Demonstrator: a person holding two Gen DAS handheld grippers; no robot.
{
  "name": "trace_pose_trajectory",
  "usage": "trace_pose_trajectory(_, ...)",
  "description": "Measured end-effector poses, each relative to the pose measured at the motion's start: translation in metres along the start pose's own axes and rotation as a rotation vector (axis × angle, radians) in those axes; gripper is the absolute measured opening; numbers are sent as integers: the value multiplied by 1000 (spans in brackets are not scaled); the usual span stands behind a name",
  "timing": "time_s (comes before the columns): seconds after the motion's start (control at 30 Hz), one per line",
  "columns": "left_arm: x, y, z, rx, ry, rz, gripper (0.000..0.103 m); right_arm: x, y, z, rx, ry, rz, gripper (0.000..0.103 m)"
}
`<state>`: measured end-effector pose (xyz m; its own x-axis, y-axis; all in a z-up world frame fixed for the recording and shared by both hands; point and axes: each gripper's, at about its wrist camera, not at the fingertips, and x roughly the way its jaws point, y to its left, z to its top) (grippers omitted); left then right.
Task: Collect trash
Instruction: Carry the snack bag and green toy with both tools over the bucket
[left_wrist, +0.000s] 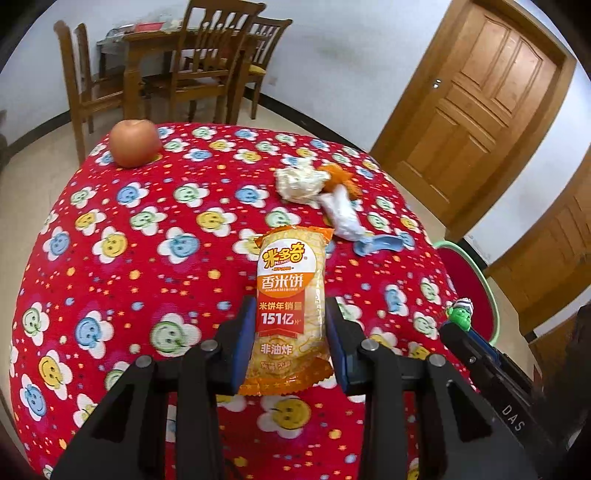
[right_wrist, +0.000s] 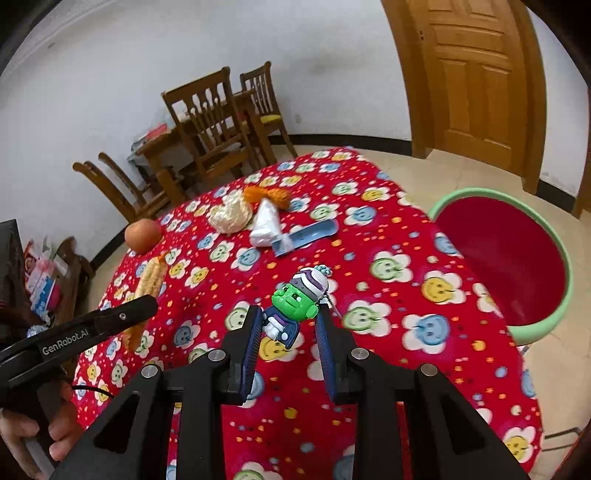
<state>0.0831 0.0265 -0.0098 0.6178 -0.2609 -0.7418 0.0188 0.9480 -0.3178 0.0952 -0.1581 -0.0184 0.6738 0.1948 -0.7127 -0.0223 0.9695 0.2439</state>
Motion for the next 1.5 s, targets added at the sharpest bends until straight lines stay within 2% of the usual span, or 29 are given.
trace_pose_trajectory(0.37,7,-51,-1,89,35,-72,37,-30,-42,5,78,-60,-25,29)
trace_pose_trajectory(0.8,30,-108,-2,186,94,-148,37,-55,-97,11,179,-118,-102,29)
trace_pose_trajectory(1.5,59,-181,12,310,100,-194,37,-65,-168,18,304,-155,-190,29)
